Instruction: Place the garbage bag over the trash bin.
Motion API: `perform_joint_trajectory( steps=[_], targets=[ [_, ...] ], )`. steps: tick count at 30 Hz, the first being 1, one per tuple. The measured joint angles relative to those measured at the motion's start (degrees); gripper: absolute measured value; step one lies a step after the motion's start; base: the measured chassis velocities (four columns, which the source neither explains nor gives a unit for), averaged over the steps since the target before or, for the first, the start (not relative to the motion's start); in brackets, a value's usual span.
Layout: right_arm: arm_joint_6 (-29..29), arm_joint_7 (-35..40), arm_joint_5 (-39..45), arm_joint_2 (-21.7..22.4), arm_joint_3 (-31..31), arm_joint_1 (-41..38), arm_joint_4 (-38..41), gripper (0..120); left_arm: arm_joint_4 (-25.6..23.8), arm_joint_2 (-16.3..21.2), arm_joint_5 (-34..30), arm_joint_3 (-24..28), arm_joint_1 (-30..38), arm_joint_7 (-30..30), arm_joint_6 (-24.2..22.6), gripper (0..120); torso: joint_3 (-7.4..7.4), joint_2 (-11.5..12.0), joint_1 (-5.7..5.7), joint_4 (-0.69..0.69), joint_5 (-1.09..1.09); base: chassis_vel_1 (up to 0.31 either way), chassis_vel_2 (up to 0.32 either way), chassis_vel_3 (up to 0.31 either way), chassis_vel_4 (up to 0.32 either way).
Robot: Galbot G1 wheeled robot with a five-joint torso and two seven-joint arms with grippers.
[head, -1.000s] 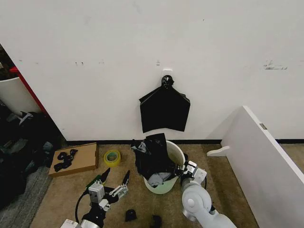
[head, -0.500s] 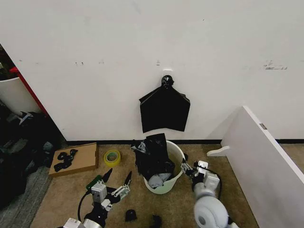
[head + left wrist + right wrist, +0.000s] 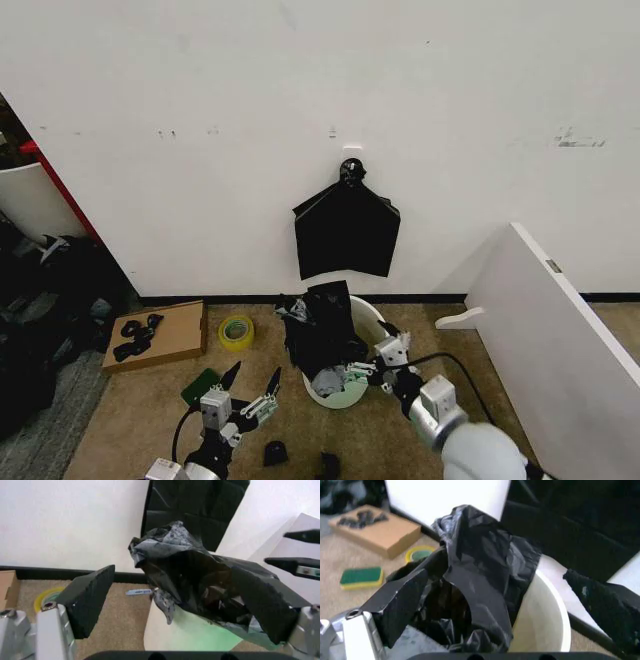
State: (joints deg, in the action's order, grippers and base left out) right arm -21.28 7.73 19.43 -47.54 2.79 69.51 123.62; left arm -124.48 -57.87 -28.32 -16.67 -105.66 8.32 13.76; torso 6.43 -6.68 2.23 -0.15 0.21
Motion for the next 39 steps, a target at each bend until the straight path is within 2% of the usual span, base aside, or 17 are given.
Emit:
perform_joint_trajectory(
  steps=[1, 3, 5, 10, 16, 18, 23, 25, 28, 29, 30, 31, 32, 37, 39],
  targets=[
    [-1.6, -0.3, 0.2, 0.8, 2.7, -3.6, -0.9, 100, 0.1, -0.2, 0.0, -0.2, -0.1, 0.0, 0.0, 93, 0.0, 0.0, 0.0, 0.01, -0.01, 0.0, 0.0, 0.0, 0.0],
    [-2.1, -0.3, 0.2, 1.0, 3.5, -4.6, -1.1, 100, 0.1, -0.2, 0.0, -0.2, -0.2, 0.0, 0.0, 93, 0.0, 0.0, 0.0, 0.01, -0.01, 0.0, 0.0, 0.0, 0.0],
    [-4.2, -0.4, 0.0, 1.5, 7.4, -8.7, -2.8, 100, 0.1, -0.6, 0.0, -0.4, -0.4, 0.1, -0.1, 93, 0.0, 0.0, 0.0, 0.01, -0.01, 0.0, 0.0, 0.0, 0.0],
    [-5.9, -0.6, -2.5, 1.3, 11.6, -12.5, -5.6, 97, 0.1, -1.0, 0.2, -0.2, -0.6, 0.1, -0.5, 93, 0.0, 0.0, 0.0, 0.0, -0.01, 0.0, 0.0, 0.0, 0.0],
    [-4.7, -0.2, -6.2, 0.6, 12.7, -13.9, -8.0, 71, 0.1, -0.1, 1.0, 1.9, 0.4, 0.6, -2.0, 93, 0.0, 0.0, 0.0, -0.01, -0.01, 0.0, 0.0, 0.0, 0.0],
    [-4.5, -0.2, -6.5, 0.6, 12.8, -13.9, -8.1, 69, 0.1, 0.0, 1.0, 2.2, 0.6, 0.7, -2.3, 93, 0.0, 0.0, 0.0, -0.01, -0.01, 0.0, 0.0, 0.0, 0.0],
    [-3.9, -0.1, -7.8, 0.3, 13.2, -14.4, -8.7, 44, -0.7, 2.6, 0.1, 4.1, 2.8, 1.7, -5.5, 93, 0.0, 0.0, 0.0, 0.0, -0.01, 0.0, 0.0, 0.0, 0.0],
    [-3.9, 0.0, -7.8, 0.2, 13.3, -14.5, -8.7, 43, -0.9, 3.0, -0.2, 4.2, 3.0, 1.8, -5.9, 93, 0.0, 0.0, 0.0, 0.0, -0.01, 0.0, 0.0, 0.0, 0.0],
    [-3.9, 0.7, -6.7, -0.1, 13.4, -14.7, -8.8, 31, -1.7, 4.7, -1.9, 4.8, 4.9, 2.7, -8.0, 93, 0.0, 0.0, 0.0, -0.01, -0.01, 0.0, 0.0, 0.0, 0.0],
    [-3.9, 0.7, -6.7, -0.1, 13.4, -14.7, -8.8, 31, -1.7, 4.8, -1.9, 4.8, 5.0, 2.7, -8.0, 93, 0.0, 0.0, 0.0, -0.01, -0.01, 0.0, 0.0, 0.0, 0.0],
    [-3.9, 1.0, -6.2, -0.2, 13.4, -14.7, -8.8, 23, -1.9, 5.2, -2.6, 4.9, 5.6, 2.9, -8.6, 93, 0.0, 0.0, 0.0, -0.01, -0.01, 0.0, 0.0, 0.0, 0.0],
    [-4.0, 1.4, -5.2, -0.4, 13.4, -14.7, -8.8, 16, -2.4, 6.1, -4.2, 5.3, 7.3, 3.6, -10.2, 93, 0.0, 0.0, 0.0, 0.0, -0.01, 0.0, 0.0, 0.0, 0.0],
    [-4.0, 1.4, -5.2, -0.4, 13.4, -14.7, -8.8, 16, -2.4, 6.1, -4.2, 5.3, 7.3, 3.6, -10.2, 93, 0.0, 0.0, 0.0, 0.0, -0.01, 0.0, 0.0, 0.0, 0.0],
    [-4.1, 2.5, -3.3, -0.7, 13.2, -14.5, -8.6, 0, -3.5, 8.5, -11.5, 6.2, 14.5, 8.5, -17.1, 93, 0.0, 0.0, -0.01, 0.0, -0.02, 0.0, 0.0, 0.0, 0.0],
    [-4.1, 2.9, -2.8, -0.9, 13.0, -14.4, -8.5, 0, -3.8, 9.6, -15.2, 6.7, 18.9, 10.8, -21.3, 93, 0.0, 0.0, -0.01, -0.03, -0.01, 0.0, 0.0, 0.0, 0.0]
  ],
)
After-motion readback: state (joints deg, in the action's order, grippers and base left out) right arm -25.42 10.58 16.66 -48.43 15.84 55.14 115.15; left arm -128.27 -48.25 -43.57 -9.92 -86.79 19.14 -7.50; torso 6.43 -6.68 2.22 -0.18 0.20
